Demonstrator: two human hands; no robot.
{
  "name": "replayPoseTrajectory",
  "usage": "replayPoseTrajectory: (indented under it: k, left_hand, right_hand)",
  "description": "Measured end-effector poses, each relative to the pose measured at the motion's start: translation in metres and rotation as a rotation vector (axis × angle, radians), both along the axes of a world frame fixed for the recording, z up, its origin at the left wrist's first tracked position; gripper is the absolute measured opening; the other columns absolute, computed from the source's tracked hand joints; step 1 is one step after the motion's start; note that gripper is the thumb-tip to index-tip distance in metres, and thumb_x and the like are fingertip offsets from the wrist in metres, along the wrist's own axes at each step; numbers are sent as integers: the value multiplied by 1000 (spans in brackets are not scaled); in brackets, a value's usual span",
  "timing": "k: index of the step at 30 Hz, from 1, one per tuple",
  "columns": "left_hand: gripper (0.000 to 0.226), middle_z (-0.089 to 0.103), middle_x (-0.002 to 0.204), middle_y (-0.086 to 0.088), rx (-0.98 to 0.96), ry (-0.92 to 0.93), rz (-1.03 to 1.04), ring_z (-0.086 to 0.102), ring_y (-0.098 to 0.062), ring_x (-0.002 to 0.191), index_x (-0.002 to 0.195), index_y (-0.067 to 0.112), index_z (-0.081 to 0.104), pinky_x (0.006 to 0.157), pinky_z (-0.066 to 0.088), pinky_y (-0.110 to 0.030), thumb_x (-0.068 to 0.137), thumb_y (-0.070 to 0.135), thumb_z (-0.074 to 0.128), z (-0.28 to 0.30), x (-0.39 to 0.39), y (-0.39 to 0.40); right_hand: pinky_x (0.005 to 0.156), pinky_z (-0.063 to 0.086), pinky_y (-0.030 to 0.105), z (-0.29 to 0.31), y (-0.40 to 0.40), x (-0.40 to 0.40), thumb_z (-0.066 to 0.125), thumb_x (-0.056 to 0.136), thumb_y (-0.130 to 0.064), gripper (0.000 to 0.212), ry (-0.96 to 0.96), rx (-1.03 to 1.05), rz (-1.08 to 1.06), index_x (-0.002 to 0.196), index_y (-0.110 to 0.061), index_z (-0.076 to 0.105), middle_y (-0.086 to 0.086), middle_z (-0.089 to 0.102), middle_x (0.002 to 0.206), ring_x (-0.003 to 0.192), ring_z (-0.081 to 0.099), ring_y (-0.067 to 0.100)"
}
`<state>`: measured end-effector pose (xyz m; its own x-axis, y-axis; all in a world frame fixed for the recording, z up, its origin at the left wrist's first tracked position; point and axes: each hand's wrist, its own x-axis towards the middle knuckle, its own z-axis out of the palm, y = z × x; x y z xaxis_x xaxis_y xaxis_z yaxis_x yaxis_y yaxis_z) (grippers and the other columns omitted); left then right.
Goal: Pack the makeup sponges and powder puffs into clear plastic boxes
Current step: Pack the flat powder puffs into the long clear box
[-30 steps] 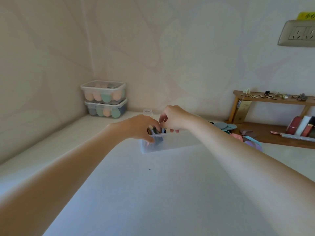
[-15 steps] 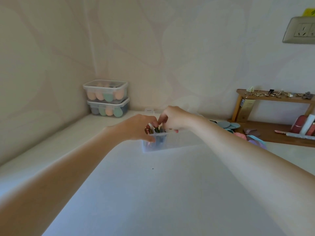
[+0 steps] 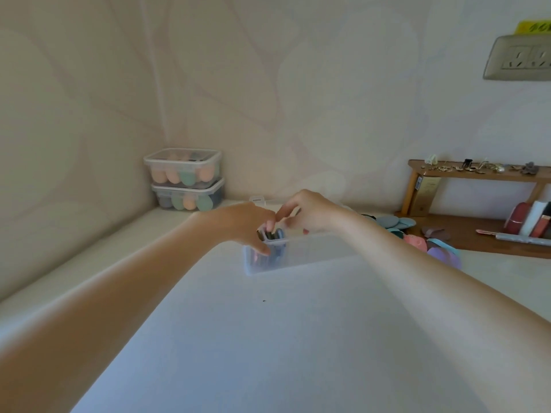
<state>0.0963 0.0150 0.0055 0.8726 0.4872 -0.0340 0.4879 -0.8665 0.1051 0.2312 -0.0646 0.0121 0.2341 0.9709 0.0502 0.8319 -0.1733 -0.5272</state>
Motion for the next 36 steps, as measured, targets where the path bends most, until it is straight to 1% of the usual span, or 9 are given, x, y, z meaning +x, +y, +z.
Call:
replayPoseTrajectory:
  k: [3,6,8,14,19,23,25,30,36]
  left_hand:
    - [41,53,108,6,-1,-102,39,52,-16,109,110,18,55,93,42,-28,79,40,70,6,3,0]
    - [29,56,110,2,39,-215,-3,53,-15,108,106,16,58,88,39,-23,85,35,64,8,16,-6]
    - [22,60,114,0,52,-244,-38,55,-16,109,107,13,61,90,39,-24,90,26,58,6,27,-11]
    - [20,61,107,5,23,-225,-41,55,-8,95,105,17,64,80,35,-16,92,17,50,-7,48,-13]
    - [19,54,96,11,9,-216,-6,54,-8,92,100,22,65,80,36,-16,91,16,49,-13,46,-12]
    - [20,56,97,5,30,-276,4,52,-8,83,107,12,63,54,37,-1,92,11,50,-9,45,-10]
    - [19,54,97,5,24,-312,24,54,-10,85,107,8,62,56,38,-2,92,9,51,-8,43,-10]
    - [20,62,115,-5,11,-349,77,61,-17,102,109,7,57,86,46,-27,89,5,53,-11,40,-12]
    - [28,56,111,-5,23,-456,94,57,-17,96,111,5,47,88,51,-37,85,1,54,-3,20,-15]
  right_hand:
    - [57,44,9,9,-23,35,54,89,-5,22,29,237,-168,96,-11,74,0,65,89,74,58,14]
    - [85,47,24,7,-44,74,47,89,0,28,-83,326,-403,93,-4,74,5,69,100,97,61,20]
    - [92,50,36,0,-55,94,42,89,-1,29,-174,265,-485,94,2,71,13,70,104,101,62,29]
    - [96,43,40,-52,-70,118,43,92,-4,33,-446,-224,-540,123,-8,53,16,52,128,120,48,36]
    - [86,46,37,-67,-68,122,44,90,4,33,-654,-99,-564,119,-8,57,17,57,121,114,51,34]
    - [86,40,36,-32,-73,111,42,93,-1,27,-742,80,-672,112,-7,60,16,61,116,115,47,36]
    - [85,39,37,-8,-69,99,46,94,-8,24,-688,289,-685,108,-8,65,15,63,112,115,45,36]
    - [78,50,31,17,-41,39,57,89,-12,15,-26,546,-464,98,-10,68,11,69,101,93,63,26]
    - [71,46,33,-20,-14,-3,57,86,-7,12,-70,417,-330,97,-6,61,12,65,99,89,59,29]
